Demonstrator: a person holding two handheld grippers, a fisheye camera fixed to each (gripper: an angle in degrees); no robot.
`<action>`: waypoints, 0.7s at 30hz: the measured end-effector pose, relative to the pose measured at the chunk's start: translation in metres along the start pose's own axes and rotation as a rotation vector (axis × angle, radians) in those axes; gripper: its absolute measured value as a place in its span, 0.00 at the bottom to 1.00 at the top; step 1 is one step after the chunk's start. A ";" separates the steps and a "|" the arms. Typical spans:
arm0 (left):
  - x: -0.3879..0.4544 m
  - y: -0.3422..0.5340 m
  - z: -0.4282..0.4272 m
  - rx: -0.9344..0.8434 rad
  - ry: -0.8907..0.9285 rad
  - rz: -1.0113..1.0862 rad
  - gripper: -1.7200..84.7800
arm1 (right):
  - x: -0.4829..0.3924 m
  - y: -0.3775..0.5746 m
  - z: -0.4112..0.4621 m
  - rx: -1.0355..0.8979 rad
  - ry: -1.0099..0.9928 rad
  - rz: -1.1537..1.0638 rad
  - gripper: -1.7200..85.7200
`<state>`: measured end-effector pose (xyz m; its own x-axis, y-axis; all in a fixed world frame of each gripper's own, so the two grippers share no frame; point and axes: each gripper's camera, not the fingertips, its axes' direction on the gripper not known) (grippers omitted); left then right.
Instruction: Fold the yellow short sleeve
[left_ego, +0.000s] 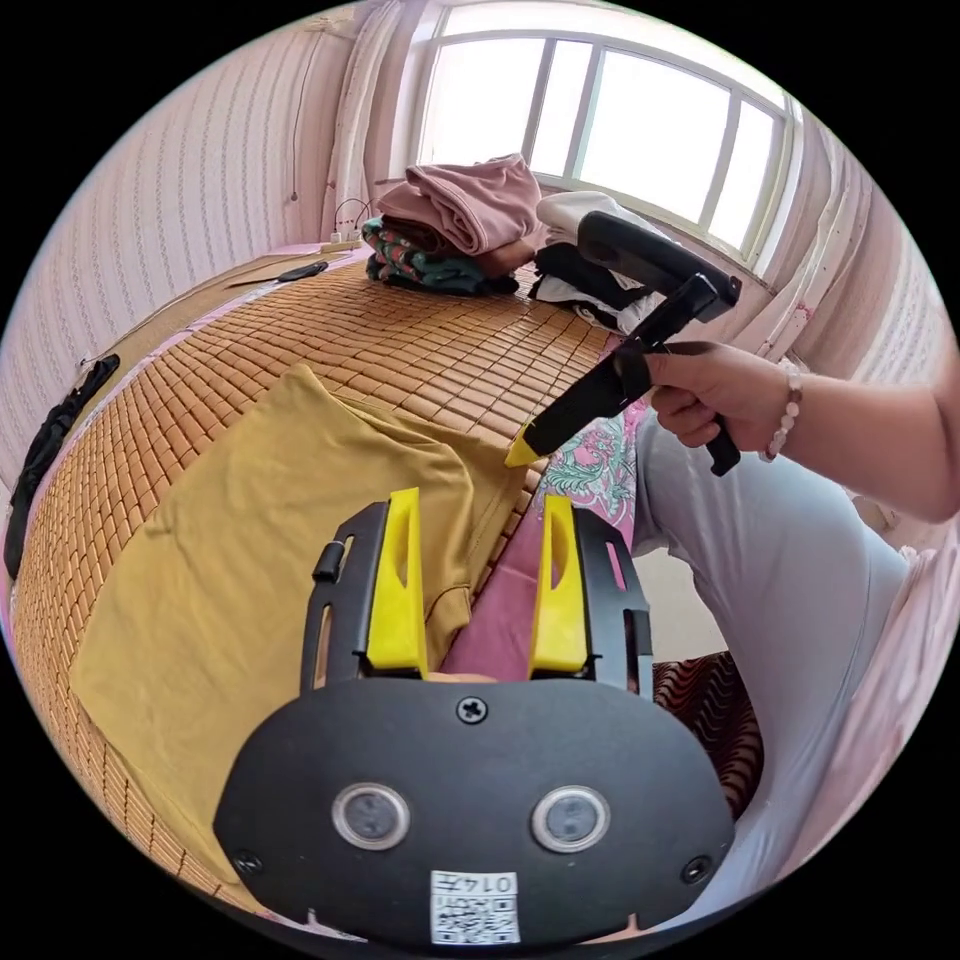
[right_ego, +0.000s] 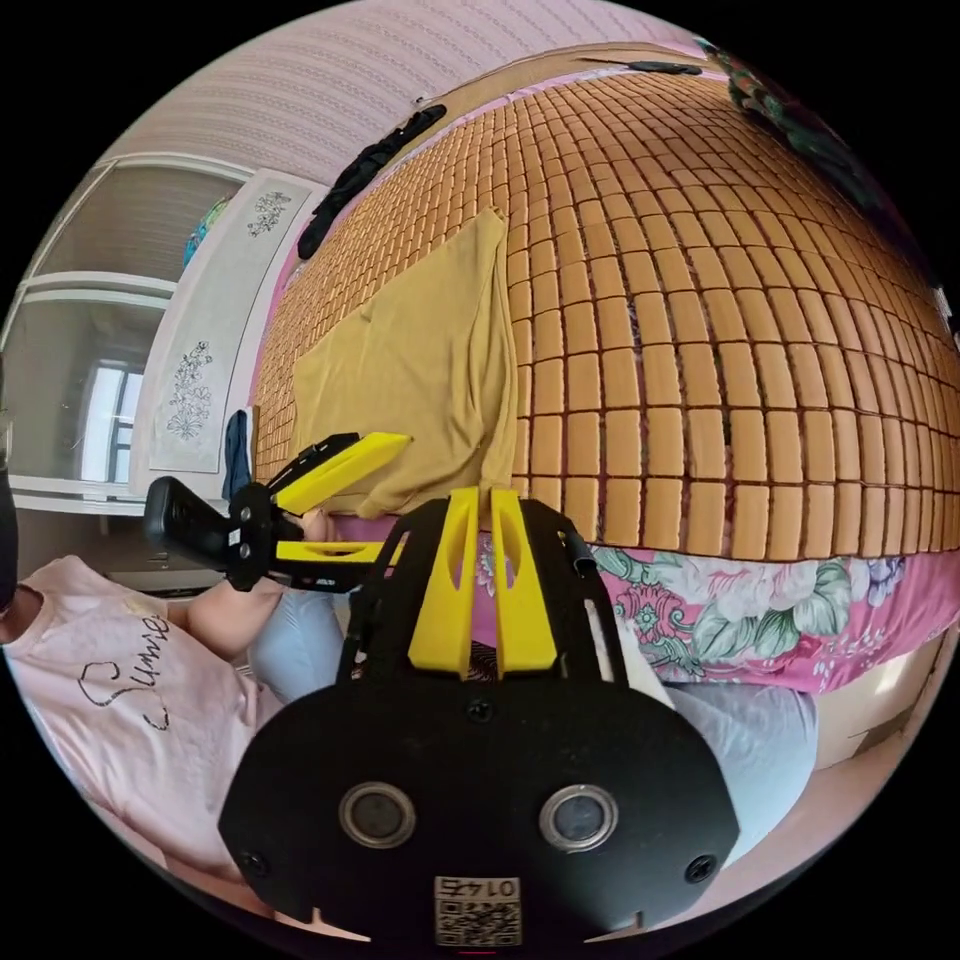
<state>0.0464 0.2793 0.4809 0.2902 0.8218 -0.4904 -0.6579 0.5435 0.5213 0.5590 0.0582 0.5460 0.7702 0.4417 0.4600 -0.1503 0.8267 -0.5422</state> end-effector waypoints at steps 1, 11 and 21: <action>0.001 -0.004 0.007 -0.022 0.005 0.000 0.22 | 0.004 -0.002 -0.004 0.001 -0.037 0.002 0.05; -0.003 -0.020 0.023 -0.098 -0.095 -0.067 0.03 | 0.036 -0.008 -0.067 0.105 -0.392 -0.048 0.09; 0.017 -0.014 -0.015 -0.044 -0.059 -0.021 0.01 | 0.091 -0.042 -0.042 0.159 -0.624 0.155 0.21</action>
<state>0.0495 0.2834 0.4547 0.3435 0.8197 -0.4583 -0.6810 0.5535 0.4795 0.6618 0.0486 0.5810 0.2359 0.6392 0.7320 -0.3569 0.7576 -0.5465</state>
